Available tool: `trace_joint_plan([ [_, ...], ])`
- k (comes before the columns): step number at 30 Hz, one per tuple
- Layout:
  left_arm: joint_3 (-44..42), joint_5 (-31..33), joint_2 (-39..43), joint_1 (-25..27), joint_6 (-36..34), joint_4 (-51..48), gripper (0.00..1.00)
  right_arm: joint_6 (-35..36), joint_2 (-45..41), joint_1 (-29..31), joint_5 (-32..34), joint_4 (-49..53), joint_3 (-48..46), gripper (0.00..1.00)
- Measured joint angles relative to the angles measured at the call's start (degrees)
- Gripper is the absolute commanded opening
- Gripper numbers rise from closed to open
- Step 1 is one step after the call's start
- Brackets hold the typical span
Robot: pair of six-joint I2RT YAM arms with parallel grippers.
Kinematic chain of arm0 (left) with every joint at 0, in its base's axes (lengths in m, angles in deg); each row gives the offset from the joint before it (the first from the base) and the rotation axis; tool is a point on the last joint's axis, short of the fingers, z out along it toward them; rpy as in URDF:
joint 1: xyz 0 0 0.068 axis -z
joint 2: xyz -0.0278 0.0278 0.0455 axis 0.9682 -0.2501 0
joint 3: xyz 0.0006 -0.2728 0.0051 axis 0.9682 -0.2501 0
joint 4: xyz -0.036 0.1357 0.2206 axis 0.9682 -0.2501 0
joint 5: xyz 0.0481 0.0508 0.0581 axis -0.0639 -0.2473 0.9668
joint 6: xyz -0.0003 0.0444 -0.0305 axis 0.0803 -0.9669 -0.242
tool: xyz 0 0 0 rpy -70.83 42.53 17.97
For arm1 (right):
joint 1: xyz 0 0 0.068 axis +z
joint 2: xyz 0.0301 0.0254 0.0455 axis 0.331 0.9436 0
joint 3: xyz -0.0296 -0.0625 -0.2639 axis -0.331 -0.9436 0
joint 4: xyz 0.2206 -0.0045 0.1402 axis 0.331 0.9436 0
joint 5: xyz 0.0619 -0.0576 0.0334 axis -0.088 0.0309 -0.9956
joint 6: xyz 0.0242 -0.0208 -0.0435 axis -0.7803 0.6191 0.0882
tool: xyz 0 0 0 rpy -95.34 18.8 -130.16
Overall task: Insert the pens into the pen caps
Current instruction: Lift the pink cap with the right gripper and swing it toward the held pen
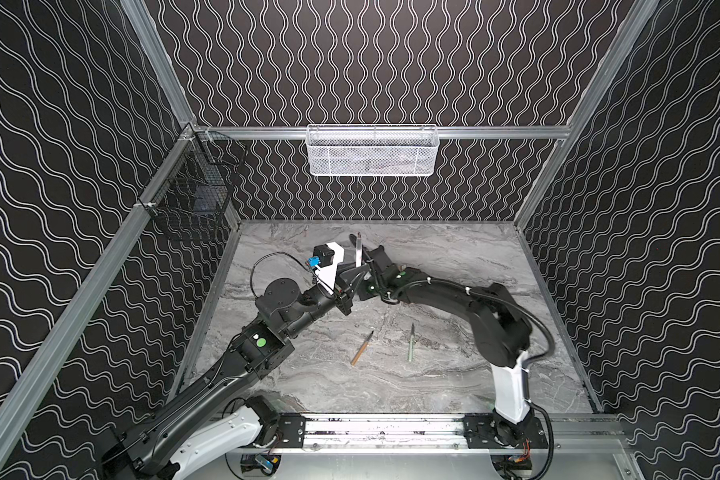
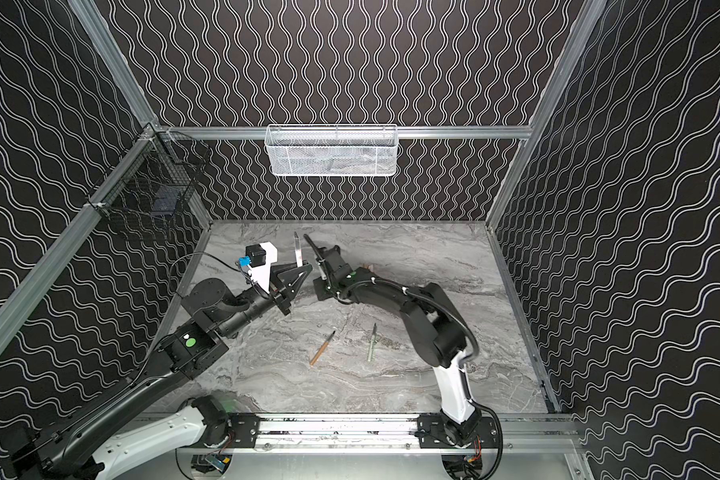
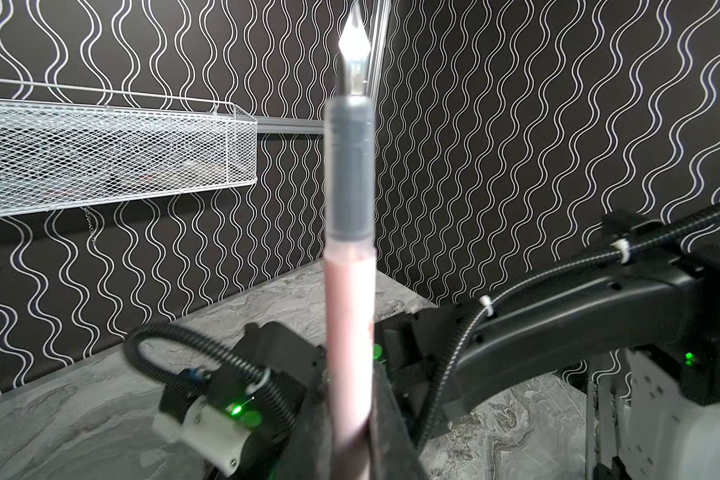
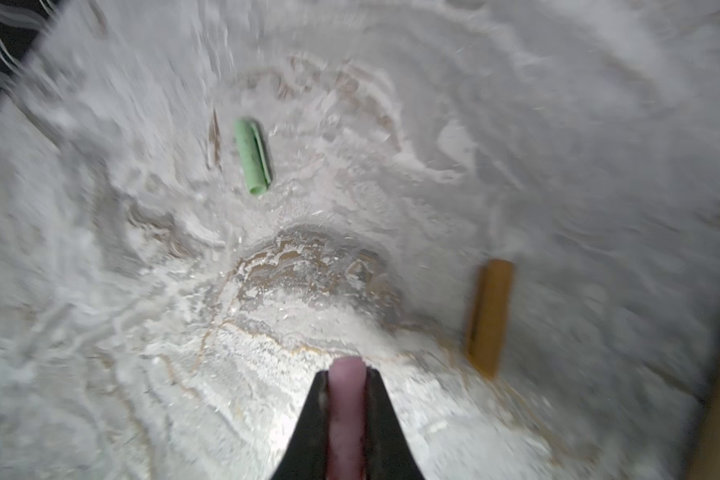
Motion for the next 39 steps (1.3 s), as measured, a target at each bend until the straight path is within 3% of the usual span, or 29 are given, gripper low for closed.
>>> trace_joint_plan([
  [8,0.07,-0.68,-0.90,0.17,0.28,0.04,0.00,-8.83,-21.90,-10.51,-0.96,-12.52,-25.81,0.08],
  [16,0.42,-3.28,-4.42,0.83,1.33,0.44,0.00,-14.97,-36.92,-24.44,-2.80,-18.32,-43.67,0.08],
  [23,0.85,-5.35,-7.87,1.40,2.64,0.48,0.00,-15.43,-47.04,-25.38,-6.12,-28.70,-50.58,0.08],
  [30,0.83,-7.15,-9.35,1.40,2.97,1.09,0.00,-15.78,-54.60,-25.20,-11.89,-45.44,-53.81,0.08],
  [39,0.83,-11.37,-11.47,1.60,2.97,2.36,0.00,-17.31,-56.52,-21.64,-17.03,-63.80,-49.51,0.06],
])
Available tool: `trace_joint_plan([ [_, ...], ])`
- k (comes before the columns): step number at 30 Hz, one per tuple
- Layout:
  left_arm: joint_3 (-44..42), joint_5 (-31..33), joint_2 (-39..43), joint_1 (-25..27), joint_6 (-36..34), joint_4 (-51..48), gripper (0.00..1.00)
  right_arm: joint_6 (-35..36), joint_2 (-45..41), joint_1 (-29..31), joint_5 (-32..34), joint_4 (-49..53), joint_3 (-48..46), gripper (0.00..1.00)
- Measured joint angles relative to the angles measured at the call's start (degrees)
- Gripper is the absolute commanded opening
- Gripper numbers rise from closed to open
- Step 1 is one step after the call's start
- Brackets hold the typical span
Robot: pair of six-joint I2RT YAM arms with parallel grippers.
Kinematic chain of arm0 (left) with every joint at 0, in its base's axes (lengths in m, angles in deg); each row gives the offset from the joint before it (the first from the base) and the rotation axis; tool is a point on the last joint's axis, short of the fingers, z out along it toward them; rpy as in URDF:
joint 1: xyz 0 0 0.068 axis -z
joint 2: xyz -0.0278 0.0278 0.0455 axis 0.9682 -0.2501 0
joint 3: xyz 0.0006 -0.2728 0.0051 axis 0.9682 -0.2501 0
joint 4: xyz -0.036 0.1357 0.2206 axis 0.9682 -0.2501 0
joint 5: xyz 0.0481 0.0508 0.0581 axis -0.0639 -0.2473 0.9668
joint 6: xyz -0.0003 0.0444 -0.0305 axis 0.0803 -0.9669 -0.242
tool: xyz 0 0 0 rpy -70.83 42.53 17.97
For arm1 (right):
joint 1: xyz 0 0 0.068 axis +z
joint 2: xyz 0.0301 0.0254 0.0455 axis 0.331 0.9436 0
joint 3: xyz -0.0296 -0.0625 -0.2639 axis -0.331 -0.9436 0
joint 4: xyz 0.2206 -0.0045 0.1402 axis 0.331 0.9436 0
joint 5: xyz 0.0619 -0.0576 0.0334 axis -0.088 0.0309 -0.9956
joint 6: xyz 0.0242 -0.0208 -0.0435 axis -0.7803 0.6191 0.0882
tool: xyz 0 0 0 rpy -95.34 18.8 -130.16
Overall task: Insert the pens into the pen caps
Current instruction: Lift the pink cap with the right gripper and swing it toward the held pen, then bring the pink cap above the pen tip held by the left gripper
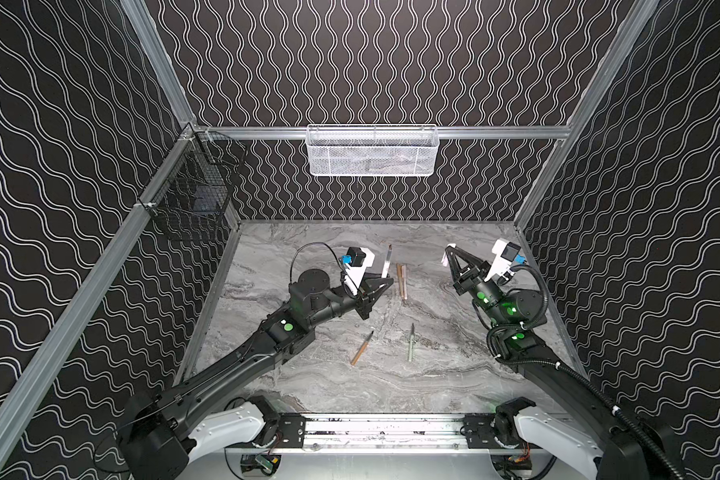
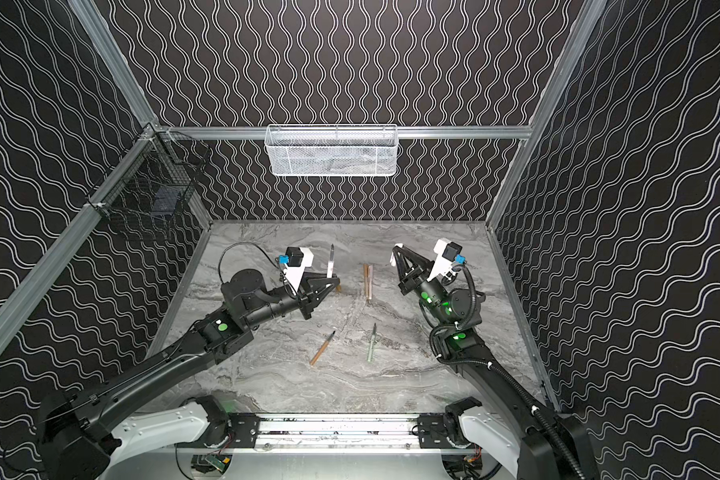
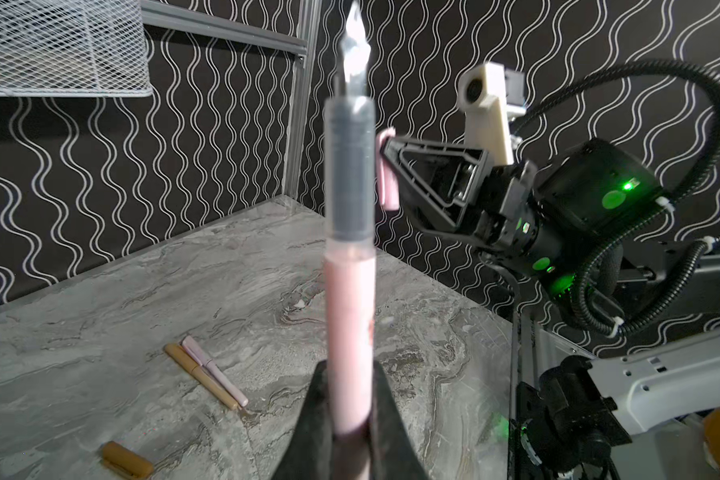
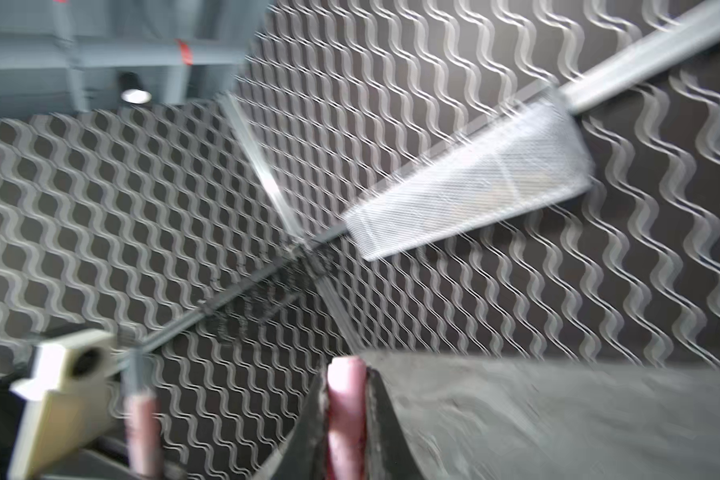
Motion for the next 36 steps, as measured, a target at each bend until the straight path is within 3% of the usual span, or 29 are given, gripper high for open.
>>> trace_joint_plan([
  [12,0.85,-4.00,-1.79,1.88,-0.04,0.15,0.00,4.44,4.94,11.17,-2.12,-4.55,11.17,0.06],
  [23,1.18,-4.74,-1.79,2.82,-0.26,0.07,0.00,4.70,10.12,13.51,-3.80,-5.38,15.50,0.06],
  [36,1.18,-4.85,-1.77,3.61,-0.46,-0.07,0.00,3.54,10.47,14.75,-5.05,-6.71,15.52,0.06],
])
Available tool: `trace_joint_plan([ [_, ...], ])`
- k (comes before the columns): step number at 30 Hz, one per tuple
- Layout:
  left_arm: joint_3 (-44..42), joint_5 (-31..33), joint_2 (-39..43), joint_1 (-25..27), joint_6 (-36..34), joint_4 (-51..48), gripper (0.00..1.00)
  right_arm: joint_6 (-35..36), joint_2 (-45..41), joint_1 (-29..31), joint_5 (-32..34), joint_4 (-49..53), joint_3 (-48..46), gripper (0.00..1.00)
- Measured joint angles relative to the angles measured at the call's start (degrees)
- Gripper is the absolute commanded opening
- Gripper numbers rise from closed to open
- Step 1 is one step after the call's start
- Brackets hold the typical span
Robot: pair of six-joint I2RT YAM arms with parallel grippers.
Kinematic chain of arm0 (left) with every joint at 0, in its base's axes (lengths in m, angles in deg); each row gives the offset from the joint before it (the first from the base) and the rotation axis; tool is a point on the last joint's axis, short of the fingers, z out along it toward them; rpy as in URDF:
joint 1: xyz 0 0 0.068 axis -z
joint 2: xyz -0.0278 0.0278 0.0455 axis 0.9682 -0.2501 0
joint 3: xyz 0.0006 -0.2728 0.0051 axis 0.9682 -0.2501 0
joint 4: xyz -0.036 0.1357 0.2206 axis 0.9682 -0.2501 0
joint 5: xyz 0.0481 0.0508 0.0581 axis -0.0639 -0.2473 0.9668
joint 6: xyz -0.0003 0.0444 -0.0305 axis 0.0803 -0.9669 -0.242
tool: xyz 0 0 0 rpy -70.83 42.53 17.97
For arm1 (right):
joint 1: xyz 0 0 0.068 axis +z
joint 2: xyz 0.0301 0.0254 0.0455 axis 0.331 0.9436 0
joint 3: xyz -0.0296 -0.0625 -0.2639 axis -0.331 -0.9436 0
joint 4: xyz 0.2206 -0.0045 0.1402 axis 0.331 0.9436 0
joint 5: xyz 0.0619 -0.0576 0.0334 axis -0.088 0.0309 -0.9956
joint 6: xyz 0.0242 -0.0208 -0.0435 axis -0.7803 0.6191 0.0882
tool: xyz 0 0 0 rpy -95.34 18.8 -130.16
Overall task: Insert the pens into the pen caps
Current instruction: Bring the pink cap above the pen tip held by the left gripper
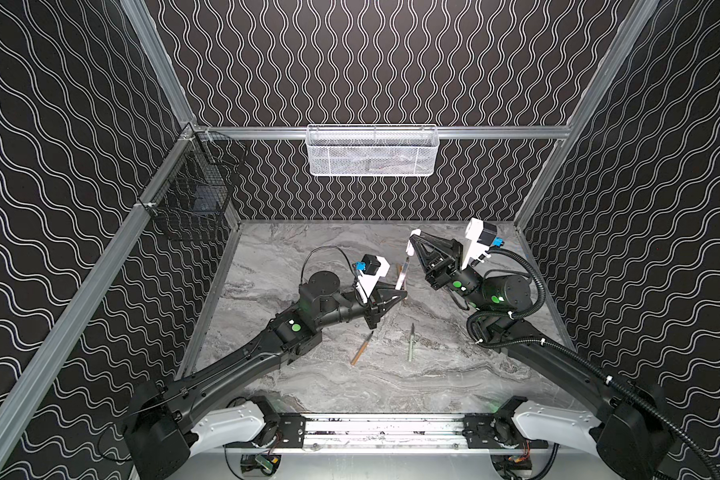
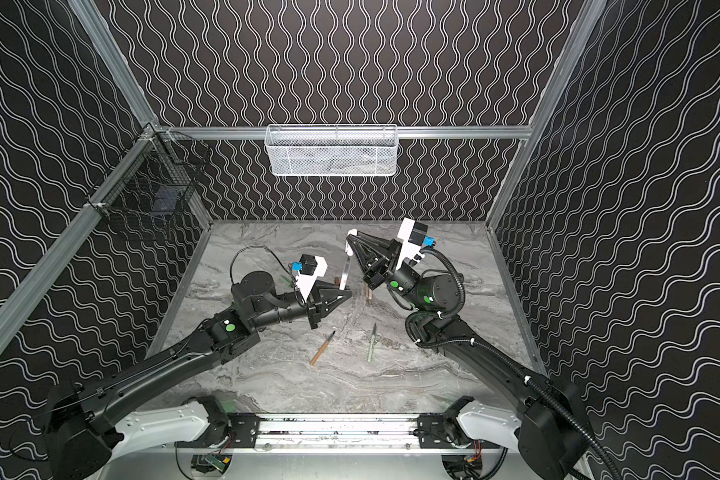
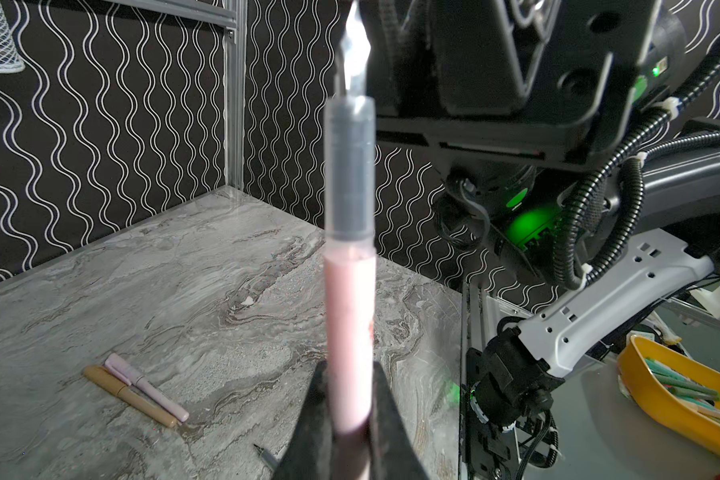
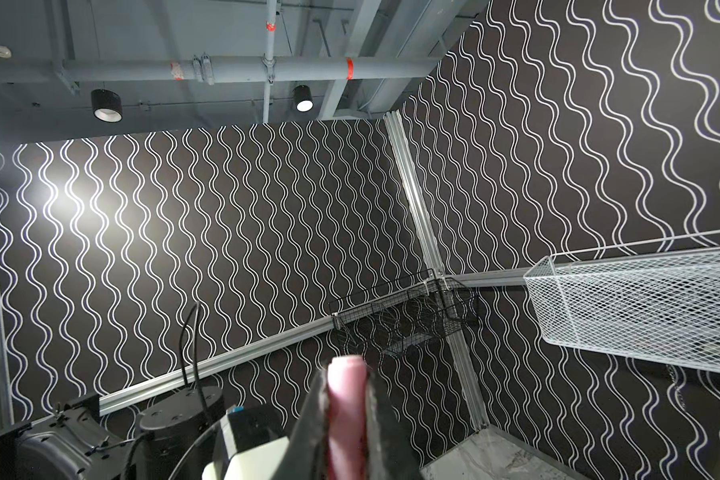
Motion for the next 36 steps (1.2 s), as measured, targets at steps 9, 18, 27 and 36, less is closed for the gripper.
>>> trace_joint_plan([
  [9,0.00,0.26,0.11,0.07,0.00,-0.20,0.00,-0.52,0.00,0.52,-0.15,0.00,-1.64,0.06],
  [18,-0.22,1.09,0.92,0.07,0.09,-1.51,0.00,-2.01,0.66,0.83,0.13,-2.45,-3.56,0.07],
  [27,-1.20,2.32,2.08,0.07,1.55,0.35,0.00,-4.52,3.04,2.95,0.28,-5.86,-4.04,0.08],
  [36,-1.84,2.27,3.26,0.07,1.99,2.16,0.00,-5.01,3.30,4.42,0.28,-7.56,-4.50,0.15],
])
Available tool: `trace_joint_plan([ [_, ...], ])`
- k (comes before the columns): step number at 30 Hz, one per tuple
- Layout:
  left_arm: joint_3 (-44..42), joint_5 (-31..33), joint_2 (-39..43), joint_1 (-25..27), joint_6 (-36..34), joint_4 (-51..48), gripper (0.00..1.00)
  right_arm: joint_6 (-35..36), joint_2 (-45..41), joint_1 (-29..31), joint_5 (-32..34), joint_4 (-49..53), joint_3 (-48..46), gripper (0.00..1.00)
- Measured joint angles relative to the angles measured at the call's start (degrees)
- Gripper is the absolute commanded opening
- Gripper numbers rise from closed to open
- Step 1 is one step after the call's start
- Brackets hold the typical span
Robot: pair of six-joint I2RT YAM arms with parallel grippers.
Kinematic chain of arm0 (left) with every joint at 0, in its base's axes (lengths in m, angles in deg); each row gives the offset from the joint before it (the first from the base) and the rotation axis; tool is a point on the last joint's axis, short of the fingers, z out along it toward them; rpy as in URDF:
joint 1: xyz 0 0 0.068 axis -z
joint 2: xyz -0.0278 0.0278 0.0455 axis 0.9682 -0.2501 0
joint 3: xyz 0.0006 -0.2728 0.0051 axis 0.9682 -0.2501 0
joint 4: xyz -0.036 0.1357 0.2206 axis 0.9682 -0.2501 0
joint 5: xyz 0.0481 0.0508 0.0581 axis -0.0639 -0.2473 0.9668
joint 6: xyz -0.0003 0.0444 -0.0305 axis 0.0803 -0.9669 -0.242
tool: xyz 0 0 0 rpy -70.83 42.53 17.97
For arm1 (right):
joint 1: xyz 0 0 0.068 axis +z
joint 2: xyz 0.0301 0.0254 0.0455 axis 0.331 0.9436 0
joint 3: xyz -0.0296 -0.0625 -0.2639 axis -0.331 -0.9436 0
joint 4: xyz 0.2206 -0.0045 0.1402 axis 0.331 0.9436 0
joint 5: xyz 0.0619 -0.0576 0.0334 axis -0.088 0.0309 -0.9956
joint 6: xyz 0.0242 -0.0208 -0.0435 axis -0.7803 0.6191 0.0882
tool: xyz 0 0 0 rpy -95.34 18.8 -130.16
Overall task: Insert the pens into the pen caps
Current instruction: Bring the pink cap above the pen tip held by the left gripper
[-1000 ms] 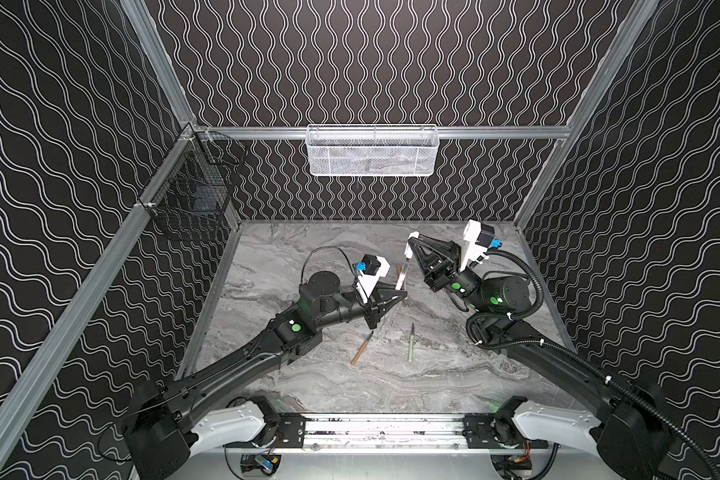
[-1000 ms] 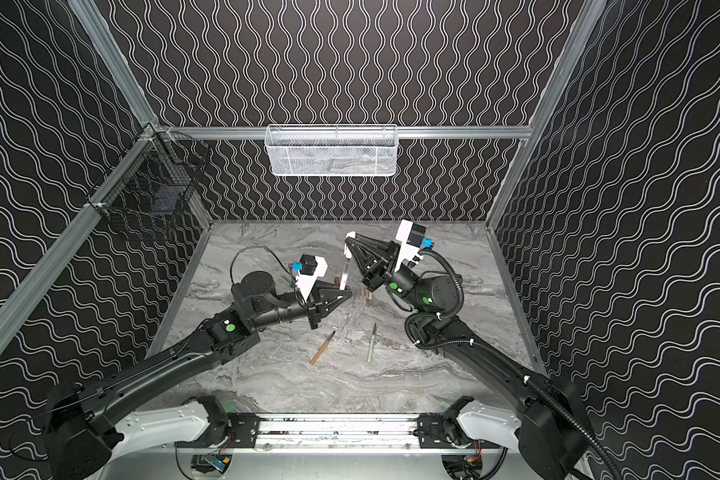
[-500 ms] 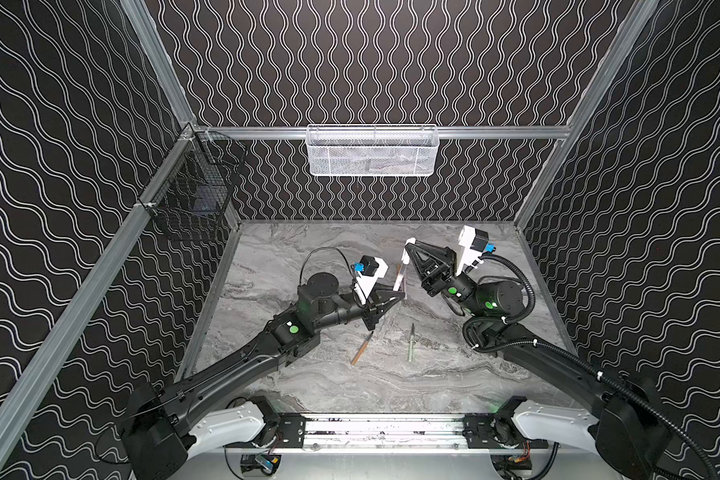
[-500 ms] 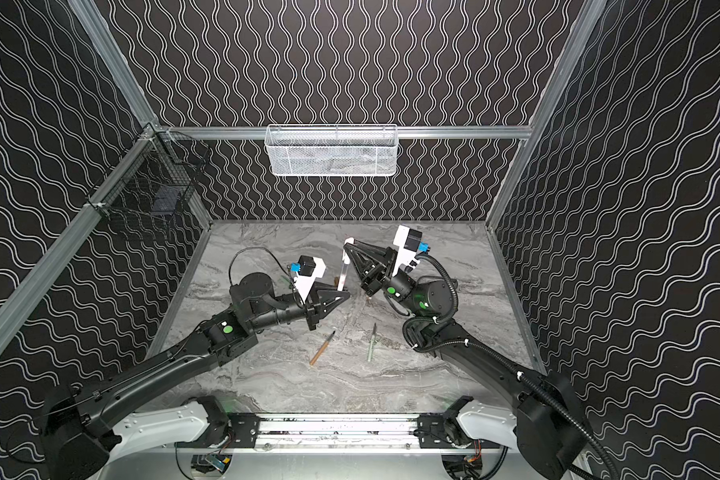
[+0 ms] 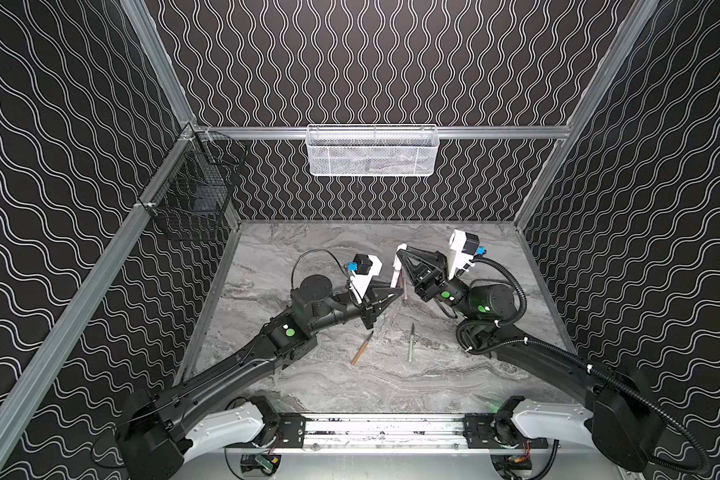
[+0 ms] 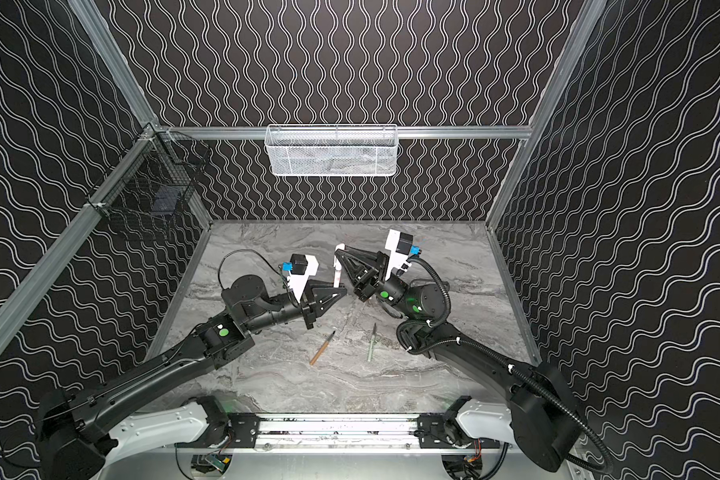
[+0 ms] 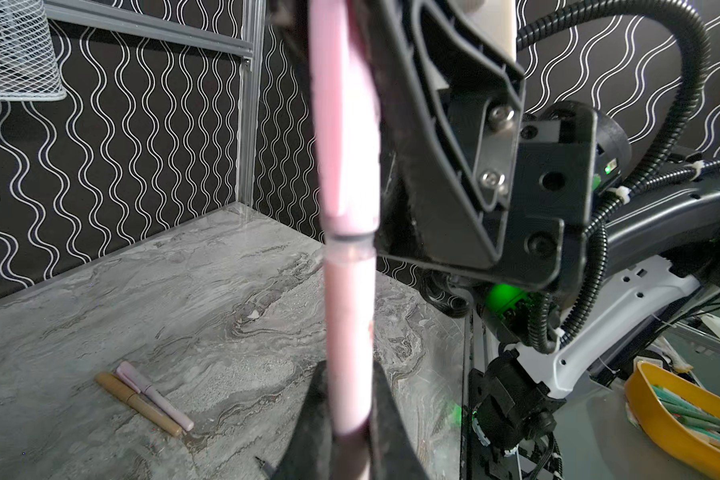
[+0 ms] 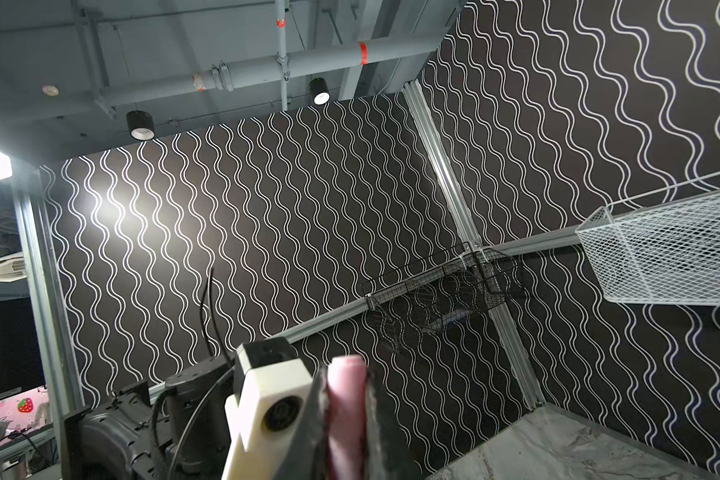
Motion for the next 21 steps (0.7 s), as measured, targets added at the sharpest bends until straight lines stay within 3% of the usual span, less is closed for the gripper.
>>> trace_joint_plan([
  [13,-0.42,2.45,1.49,0.04,-0.76,-0.11,0.00,1.70,-1.79,0.81,-1.20,4.74,-0.81,0.27],
  [21,0.24,2.86,1.38,0.04,-2.78,-1.11,0.00,3.48,-4.00,0.81,-1.20,9.57,-0.81,0.43],
])
